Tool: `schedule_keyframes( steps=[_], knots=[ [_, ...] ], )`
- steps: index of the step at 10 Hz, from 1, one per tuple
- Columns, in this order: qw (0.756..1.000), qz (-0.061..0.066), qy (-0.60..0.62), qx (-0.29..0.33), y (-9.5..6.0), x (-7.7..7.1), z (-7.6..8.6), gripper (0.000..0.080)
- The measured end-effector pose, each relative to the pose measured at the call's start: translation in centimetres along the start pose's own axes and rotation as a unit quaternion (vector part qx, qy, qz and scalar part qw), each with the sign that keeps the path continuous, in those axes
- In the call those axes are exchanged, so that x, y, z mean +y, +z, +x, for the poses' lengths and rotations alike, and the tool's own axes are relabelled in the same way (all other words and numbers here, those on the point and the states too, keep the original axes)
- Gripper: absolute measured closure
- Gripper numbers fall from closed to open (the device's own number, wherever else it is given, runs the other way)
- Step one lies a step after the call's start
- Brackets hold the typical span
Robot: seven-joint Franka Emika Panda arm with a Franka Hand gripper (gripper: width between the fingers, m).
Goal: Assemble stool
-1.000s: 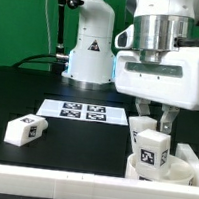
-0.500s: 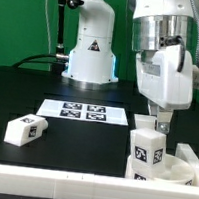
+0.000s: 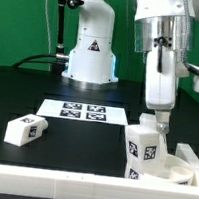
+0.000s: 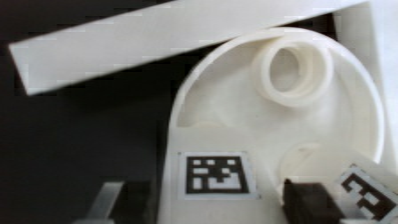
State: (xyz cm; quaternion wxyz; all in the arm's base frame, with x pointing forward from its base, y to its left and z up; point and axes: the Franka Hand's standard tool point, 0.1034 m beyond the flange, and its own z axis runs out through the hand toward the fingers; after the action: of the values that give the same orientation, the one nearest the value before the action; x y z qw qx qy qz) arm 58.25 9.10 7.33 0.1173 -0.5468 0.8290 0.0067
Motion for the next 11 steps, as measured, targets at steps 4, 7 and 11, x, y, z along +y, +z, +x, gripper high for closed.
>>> schedule_keyframes(
  steps=[4, 7, 11],
  knots=[
    [0.995, -0.002, 0.101, -0.010, 0.1, 0.2, -0.3, 0.0459],
    [0.996, -0.002, 0.089, -0.010, 0.1, 0.3, -0.3, 0.0192],
    [0.998, -0.010, -0.051, -0.027, -1.8, -0.5, -1.5, 0.0152]
  ],
)
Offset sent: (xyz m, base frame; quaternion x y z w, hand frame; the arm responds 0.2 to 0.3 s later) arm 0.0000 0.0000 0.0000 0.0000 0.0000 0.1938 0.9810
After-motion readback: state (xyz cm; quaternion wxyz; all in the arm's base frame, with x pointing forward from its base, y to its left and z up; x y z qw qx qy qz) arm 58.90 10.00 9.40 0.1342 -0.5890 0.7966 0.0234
